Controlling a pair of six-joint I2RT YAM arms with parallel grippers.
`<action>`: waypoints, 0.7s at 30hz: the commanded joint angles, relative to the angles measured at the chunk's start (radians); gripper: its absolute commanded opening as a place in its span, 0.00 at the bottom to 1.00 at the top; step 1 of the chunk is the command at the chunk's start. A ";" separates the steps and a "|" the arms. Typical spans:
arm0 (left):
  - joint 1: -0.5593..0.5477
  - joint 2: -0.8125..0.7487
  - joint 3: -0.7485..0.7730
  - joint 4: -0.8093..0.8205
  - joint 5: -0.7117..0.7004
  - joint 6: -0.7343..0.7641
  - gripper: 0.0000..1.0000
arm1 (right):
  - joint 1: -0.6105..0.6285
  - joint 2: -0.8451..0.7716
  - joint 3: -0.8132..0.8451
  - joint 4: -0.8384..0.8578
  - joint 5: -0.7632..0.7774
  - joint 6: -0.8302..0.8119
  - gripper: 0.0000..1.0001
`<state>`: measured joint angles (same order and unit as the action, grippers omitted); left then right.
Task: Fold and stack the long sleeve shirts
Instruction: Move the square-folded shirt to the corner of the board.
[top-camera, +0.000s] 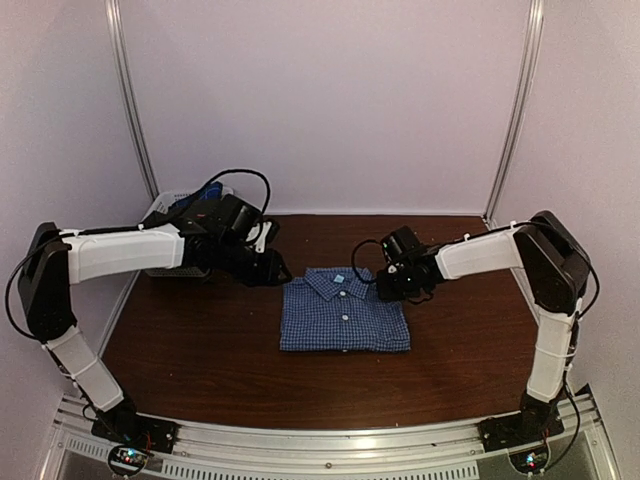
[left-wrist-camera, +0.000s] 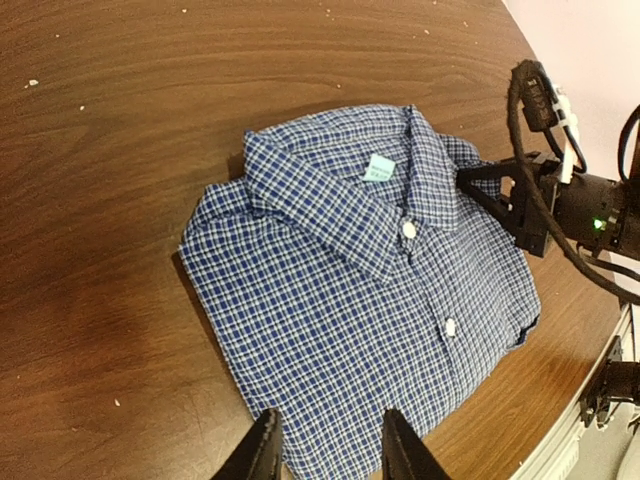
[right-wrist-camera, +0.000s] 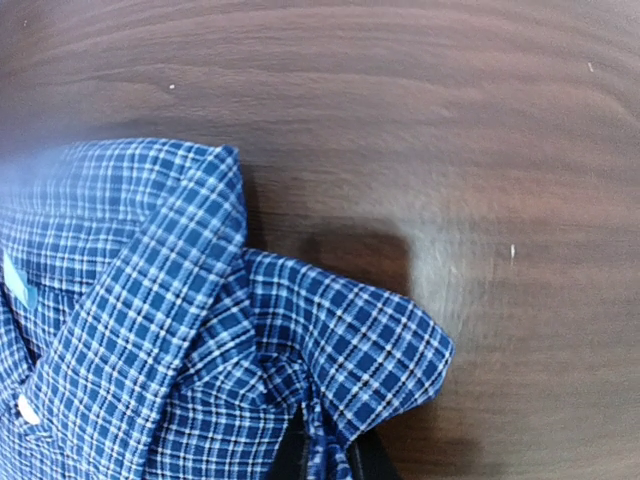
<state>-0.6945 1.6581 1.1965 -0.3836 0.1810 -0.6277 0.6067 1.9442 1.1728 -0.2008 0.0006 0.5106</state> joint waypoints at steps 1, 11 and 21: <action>0.006 -0.067 -0.028 0.045 0.023 0.002 0.36 | -0.008 0.039 0.078 -0.123 0.122 -0.057 0.03; 0.006 -0.154 -0.072 0.052 0.067 0.034 0.36 | -0.139 0.093 0.310 -0.264 0.301 -0.230 0.00; 0.006 -0.153 -0.064 0.050 0.127 0.063 0.36 | -0.291 0.256 0.641 -0.373 0.386 -0.454 0.00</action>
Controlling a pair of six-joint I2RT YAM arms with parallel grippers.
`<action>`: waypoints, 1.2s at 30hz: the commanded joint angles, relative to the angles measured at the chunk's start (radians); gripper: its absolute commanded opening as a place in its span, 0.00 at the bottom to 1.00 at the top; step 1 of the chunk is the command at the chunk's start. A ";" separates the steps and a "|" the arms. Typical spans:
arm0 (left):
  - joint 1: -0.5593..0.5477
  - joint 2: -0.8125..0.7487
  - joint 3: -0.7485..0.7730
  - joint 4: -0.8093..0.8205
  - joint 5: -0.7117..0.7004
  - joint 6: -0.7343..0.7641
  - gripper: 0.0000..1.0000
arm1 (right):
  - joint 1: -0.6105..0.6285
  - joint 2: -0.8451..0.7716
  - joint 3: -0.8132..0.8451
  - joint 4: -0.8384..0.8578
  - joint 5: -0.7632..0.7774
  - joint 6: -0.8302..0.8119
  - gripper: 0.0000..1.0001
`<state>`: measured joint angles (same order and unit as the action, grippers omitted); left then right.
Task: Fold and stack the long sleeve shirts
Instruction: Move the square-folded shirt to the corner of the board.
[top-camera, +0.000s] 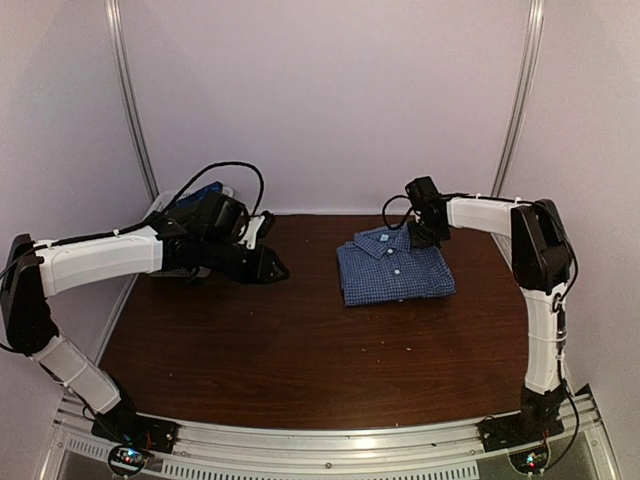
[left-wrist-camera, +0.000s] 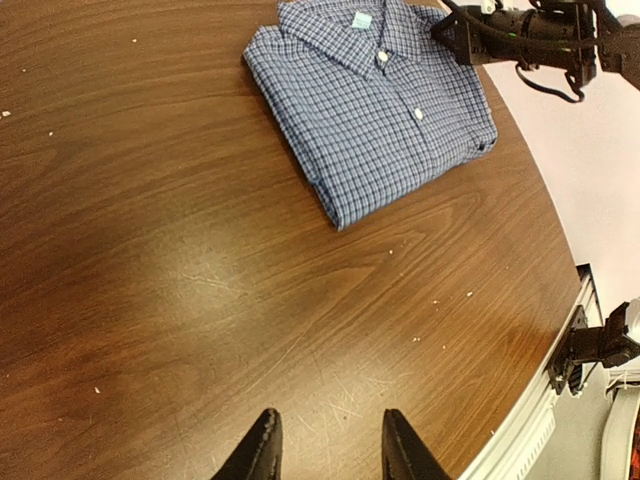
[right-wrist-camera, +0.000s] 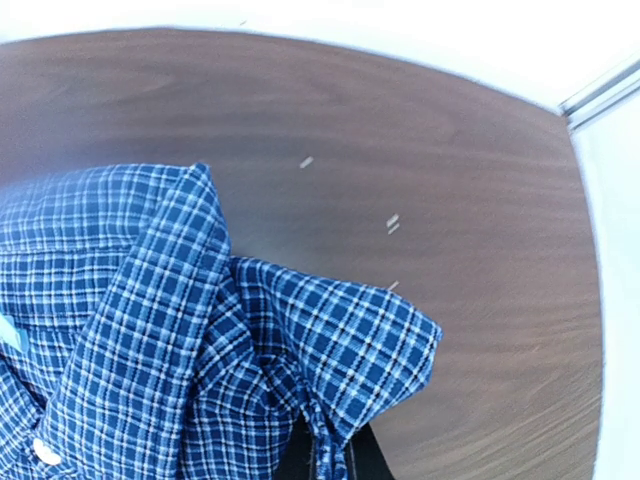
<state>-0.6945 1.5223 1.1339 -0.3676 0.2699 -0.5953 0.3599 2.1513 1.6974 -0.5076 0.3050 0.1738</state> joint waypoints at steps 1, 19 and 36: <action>0.006 -0.017 0.000 0.029 0.040 0.032 0.36 | -0.053 0.070 0.150 -0.074 0.087 -0.147 0.00; 0.006 0.080 0.064 0.029 0.057 0.029 0.35 | -0.239 0.248 0.438 -0.057 0.089 -0.396 0.00; 0.006 0.177 0.162 0.029 0.058 0.011 0.35 | -0.263 0.258 0.505 -0.022 0.184 -0.425 0.81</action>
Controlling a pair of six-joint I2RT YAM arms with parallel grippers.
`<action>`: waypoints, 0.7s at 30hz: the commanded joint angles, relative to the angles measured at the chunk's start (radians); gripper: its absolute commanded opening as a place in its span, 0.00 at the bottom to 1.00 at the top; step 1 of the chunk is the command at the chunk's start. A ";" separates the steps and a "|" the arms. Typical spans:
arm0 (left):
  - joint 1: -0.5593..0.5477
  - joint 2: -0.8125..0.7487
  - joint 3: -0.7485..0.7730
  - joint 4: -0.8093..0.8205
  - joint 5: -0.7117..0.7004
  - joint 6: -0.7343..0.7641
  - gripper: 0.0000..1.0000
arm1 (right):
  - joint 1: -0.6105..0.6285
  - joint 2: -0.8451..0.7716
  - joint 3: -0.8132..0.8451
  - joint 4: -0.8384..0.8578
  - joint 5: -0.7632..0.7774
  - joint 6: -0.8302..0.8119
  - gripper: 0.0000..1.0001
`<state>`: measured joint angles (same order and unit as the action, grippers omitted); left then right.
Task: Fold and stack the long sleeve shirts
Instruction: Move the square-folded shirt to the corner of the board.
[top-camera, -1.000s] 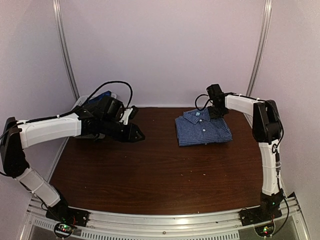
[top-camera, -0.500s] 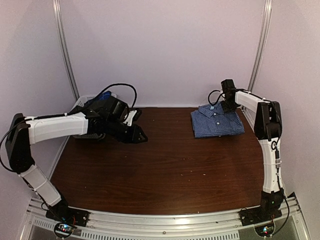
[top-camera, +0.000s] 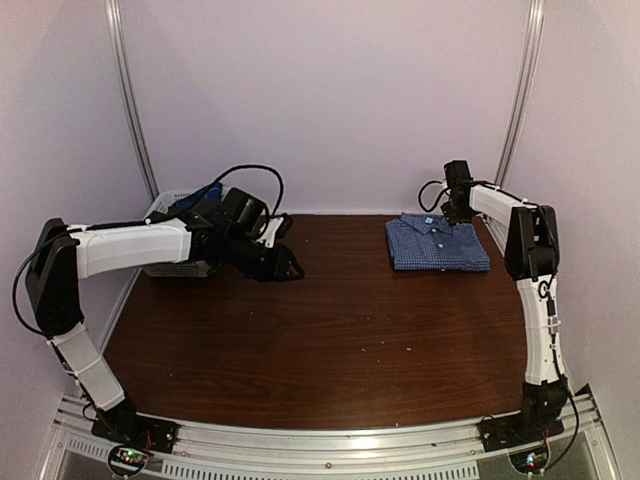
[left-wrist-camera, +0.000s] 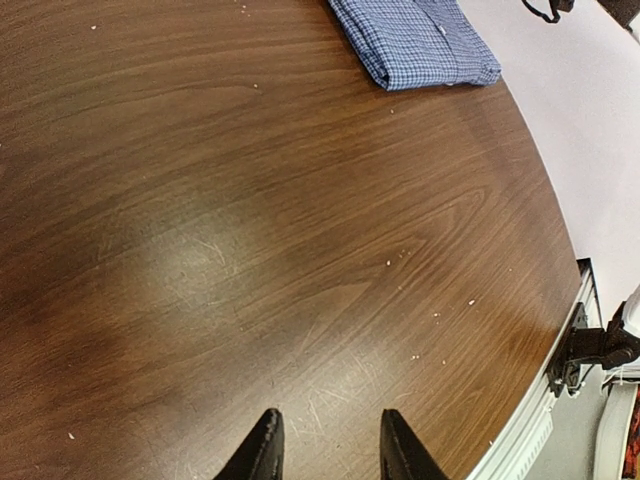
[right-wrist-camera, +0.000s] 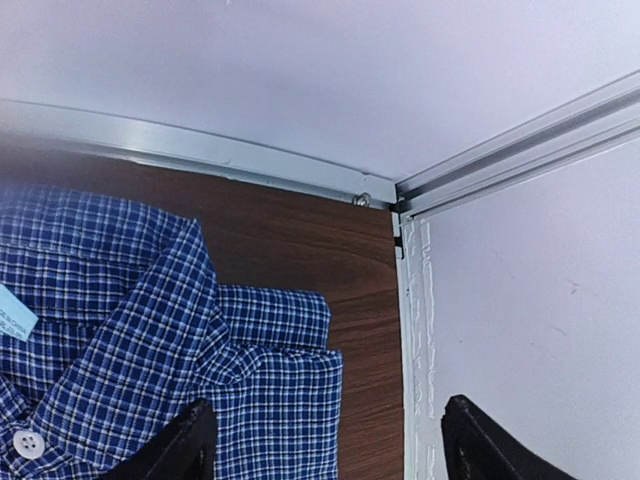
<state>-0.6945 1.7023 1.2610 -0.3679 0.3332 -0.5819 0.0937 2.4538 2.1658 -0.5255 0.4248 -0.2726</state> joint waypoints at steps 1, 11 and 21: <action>0.006 -0.005 0.037 0.031 -0.008 -0.002 0.35 | 0.006 -0.061 0.033 -0.015 0.079 0.034 0.88; 0.006 -0.057 0.052 0.043 -0.075 0.011 0.45 | 0.079 -0.341 -0.264 0.033 0.008 0.228 1.00; 0.006 -0.133 0.036 0.079 -0.189 0.029 0.68 | 0.239 -0.666 -0.719 0.203 -0.183 0.485 1.00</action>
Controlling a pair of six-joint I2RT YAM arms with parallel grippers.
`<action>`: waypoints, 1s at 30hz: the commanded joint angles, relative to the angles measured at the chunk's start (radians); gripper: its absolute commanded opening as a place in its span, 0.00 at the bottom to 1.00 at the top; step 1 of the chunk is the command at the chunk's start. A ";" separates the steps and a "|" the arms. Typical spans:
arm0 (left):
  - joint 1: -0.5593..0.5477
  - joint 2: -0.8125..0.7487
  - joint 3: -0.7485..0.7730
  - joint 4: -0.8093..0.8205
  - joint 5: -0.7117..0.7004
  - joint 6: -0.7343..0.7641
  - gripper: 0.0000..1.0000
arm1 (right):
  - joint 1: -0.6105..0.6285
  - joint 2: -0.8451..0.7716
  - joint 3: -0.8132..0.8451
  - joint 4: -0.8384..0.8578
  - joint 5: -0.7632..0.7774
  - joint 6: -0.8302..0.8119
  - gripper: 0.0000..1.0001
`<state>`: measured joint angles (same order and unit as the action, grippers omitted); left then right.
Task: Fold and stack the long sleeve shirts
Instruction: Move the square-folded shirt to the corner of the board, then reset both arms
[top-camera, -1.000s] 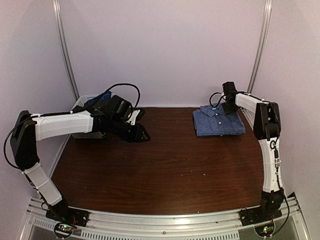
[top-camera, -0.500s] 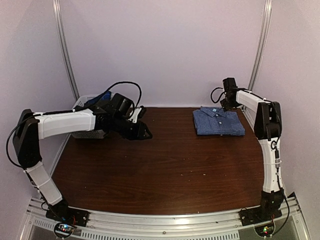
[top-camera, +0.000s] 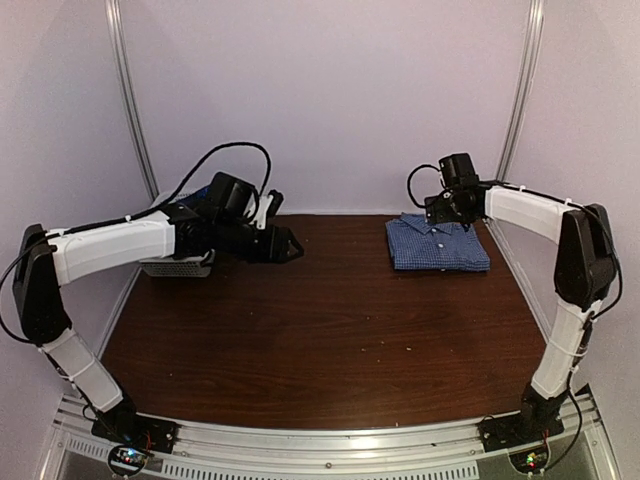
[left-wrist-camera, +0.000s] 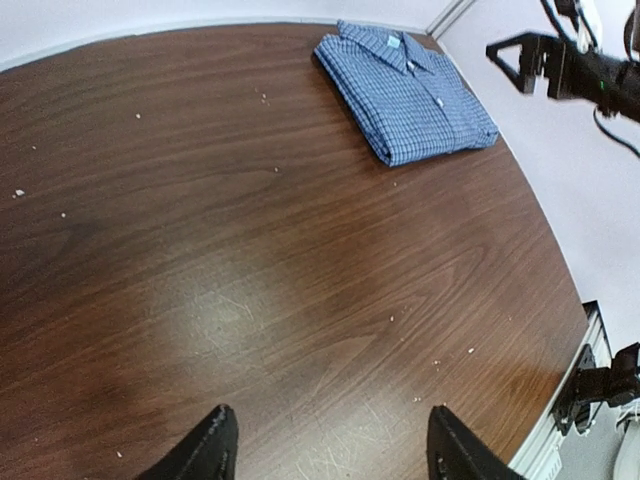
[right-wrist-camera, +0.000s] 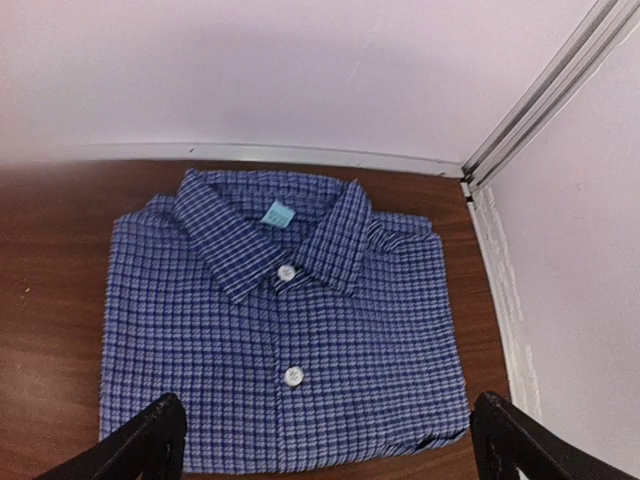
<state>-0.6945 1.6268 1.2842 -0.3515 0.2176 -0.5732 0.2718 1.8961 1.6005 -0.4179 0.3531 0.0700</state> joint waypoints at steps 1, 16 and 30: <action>0.006 -0.068 0.005 0.072 -0.080 0.022 0.71 | 0.087 -0.140 -0.210 0.112 -0.116 0.163 1.00; -0.043 -0.189 -0.191 0.197 -0.158 0.012 0.98 | 0.472 -0.474 -0.607 0.295 -0.218 0.443 1.00; -0.122 -0.263 -0.276 0.262 -0.251 0.006 0.98 | 0.547 -0.759 -0.787 0.398 -0.183 0.480 1.00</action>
<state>-0.8173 1.4113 1.0054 -0.1596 0.0219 -0.5777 0.8150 1.2015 0.8555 -0.0769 0.1402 0.5323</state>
